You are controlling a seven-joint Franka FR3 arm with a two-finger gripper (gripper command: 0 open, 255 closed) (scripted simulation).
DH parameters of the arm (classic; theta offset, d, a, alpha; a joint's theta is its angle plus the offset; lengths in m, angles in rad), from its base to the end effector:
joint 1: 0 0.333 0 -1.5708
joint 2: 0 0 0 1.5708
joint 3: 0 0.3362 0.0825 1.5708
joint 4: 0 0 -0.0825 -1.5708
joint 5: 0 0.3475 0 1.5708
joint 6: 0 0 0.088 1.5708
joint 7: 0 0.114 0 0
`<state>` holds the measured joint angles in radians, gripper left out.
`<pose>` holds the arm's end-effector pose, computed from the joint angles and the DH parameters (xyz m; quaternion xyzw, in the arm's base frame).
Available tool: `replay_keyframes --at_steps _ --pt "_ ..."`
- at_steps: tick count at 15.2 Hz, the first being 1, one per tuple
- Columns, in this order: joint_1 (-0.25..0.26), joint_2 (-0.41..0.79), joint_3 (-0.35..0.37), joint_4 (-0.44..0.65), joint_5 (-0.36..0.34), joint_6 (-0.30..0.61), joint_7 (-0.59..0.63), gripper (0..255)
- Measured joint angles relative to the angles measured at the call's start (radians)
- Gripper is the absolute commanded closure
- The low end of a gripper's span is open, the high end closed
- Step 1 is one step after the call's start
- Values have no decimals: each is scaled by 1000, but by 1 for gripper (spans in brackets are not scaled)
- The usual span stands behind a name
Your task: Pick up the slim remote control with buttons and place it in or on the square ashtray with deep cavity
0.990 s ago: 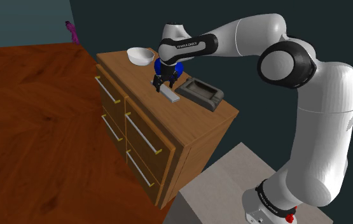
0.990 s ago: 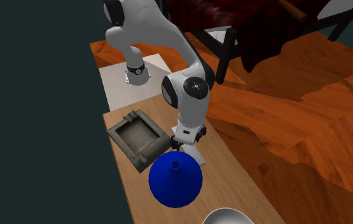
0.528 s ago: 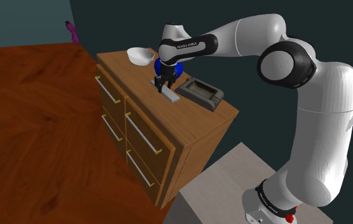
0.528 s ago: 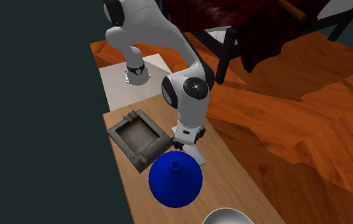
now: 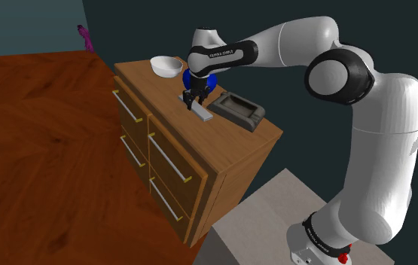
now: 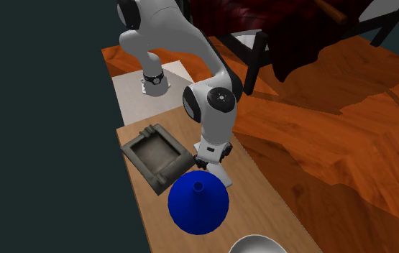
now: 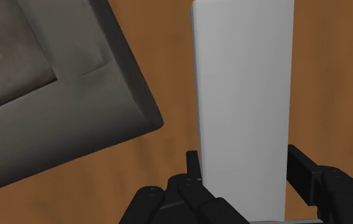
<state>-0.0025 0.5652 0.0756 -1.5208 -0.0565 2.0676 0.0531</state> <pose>0.6777 0.0373 0.3585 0.9998 0.0180 -0.0080 0.0050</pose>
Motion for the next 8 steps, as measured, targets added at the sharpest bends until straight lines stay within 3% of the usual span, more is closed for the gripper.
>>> replay_keyframes --at_steps 8 --pt "0 -30 2 32 3 -63 -1 255"
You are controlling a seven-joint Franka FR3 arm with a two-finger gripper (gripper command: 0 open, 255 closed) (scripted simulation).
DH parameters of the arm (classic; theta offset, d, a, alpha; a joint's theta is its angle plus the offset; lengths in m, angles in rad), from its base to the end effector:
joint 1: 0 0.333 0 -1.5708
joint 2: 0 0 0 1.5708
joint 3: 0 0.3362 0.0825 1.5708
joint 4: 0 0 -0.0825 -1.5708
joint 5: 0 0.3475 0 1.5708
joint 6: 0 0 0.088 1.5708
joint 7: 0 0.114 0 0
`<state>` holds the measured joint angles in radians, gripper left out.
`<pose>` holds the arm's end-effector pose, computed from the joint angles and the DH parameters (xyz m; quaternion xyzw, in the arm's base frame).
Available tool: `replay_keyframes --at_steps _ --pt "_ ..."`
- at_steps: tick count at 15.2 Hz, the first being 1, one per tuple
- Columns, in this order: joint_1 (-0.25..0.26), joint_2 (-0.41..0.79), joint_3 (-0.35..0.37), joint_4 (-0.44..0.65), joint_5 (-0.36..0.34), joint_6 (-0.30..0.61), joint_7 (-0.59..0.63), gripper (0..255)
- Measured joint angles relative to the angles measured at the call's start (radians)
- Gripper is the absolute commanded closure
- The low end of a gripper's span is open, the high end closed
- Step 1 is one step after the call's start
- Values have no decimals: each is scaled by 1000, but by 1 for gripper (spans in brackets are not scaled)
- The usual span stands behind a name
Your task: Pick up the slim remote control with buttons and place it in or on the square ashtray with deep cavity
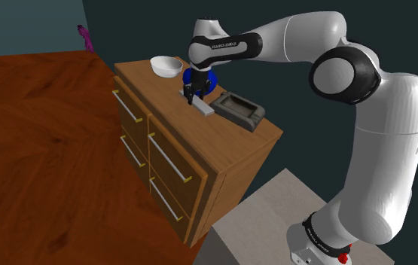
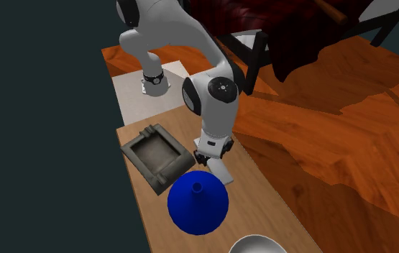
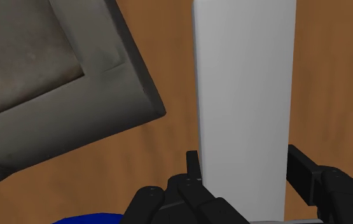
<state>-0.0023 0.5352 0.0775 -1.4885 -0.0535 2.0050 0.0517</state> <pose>0.6758 0.0379 0.3874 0.9998 0.0180 -0.0082 0.0049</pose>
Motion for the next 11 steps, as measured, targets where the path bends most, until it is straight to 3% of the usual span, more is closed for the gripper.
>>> replay_keyframes --at_steps 11 --pt "0 -41 2 84 5 -125 -5 255"
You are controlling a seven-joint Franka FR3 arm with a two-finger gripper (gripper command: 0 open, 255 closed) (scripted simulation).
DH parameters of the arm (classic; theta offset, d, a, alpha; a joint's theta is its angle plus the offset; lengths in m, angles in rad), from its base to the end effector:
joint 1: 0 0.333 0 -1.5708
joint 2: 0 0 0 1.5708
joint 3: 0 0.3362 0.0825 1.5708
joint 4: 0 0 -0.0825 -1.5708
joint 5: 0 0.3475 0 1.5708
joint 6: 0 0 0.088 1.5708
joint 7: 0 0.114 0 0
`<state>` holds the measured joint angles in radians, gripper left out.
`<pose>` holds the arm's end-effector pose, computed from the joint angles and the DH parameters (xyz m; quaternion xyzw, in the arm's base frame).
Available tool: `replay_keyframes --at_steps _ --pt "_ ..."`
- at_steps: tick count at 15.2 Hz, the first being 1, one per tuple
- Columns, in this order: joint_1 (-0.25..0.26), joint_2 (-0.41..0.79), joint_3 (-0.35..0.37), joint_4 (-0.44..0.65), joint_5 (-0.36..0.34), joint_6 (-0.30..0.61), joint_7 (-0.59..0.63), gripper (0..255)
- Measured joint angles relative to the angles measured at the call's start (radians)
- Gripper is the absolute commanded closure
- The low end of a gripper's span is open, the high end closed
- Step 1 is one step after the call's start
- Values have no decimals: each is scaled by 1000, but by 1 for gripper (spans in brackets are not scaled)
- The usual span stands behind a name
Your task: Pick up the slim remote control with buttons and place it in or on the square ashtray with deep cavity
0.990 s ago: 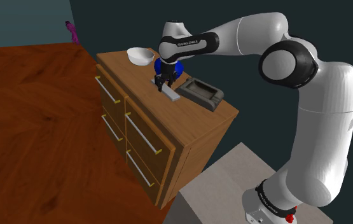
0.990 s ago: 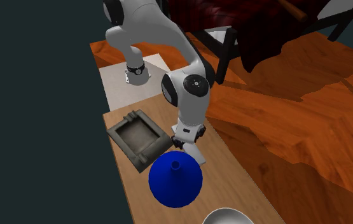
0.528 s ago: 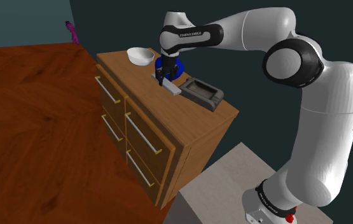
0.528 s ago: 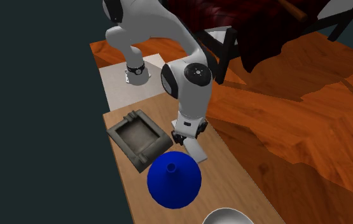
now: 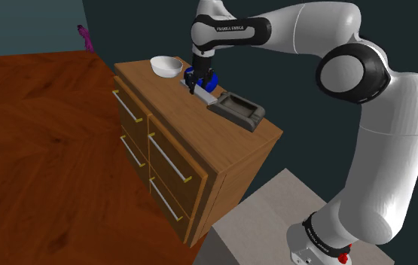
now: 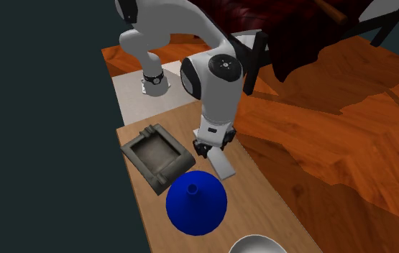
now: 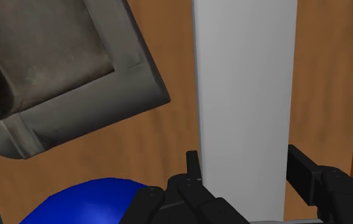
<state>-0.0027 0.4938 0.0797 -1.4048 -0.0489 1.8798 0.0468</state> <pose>0.6723 0.0373 0.4413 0.9998 0.0182 -0.0083 0.0048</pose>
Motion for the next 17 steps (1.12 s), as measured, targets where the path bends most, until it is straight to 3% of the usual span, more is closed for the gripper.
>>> replay_keyframes --at_steps 6,17 --pt "1 -6 0 70 1 -74 -2 255" --pt "-134 -257 -53 -289 29 36 -186 255"
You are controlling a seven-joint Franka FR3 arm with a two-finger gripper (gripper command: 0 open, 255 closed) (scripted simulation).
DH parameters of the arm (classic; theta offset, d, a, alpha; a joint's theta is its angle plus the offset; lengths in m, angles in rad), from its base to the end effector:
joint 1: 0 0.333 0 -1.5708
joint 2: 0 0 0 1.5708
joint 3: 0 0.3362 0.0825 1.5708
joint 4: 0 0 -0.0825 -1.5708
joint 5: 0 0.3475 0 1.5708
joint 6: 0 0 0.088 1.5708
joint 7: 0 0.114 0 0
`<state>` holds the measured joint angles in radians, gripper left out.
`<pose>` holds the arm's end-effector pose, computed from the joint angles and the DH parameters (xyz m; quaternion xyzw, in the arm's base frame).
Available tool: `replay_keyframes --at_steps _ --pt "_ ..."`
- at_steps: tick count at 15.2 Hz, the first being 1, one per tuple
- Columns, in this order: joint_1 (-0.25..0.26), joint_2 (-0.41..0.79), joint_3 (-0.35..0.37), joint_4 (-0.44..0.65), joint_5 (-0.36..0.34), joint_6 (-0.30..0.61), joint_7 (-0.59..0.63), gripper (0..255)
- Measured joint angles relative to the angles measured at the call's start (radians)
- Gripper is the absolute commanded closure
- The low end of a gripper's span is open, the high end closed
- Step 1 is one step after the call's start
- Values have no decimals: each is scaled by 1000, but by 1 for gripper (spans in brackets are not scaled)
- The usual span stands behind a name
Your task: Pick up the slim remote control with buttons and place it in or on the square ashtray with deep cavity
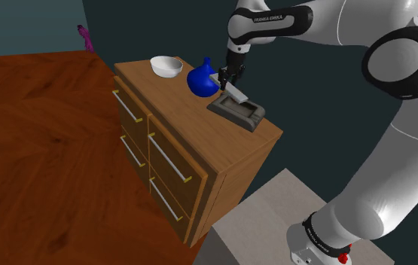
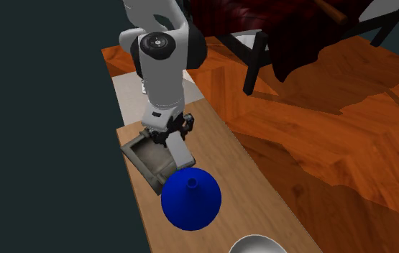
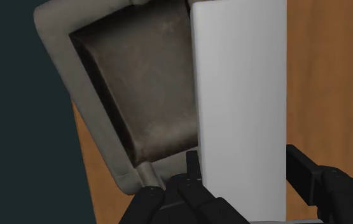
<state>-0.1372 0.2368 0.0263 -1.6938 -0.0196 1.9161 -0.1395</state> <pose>0.5957 -0.0692 0.4801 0.9998 0.0173 -0.0079 0.0052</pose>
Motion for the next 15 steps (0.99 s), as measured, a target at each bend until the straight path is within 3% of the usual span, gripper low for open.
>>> replay_keyframes --at_steps 6,15 --pt "-67 -86 -44 -122 7 36 -112 255" --pt "-75 -69 -49 -211 8 142 -126 255"
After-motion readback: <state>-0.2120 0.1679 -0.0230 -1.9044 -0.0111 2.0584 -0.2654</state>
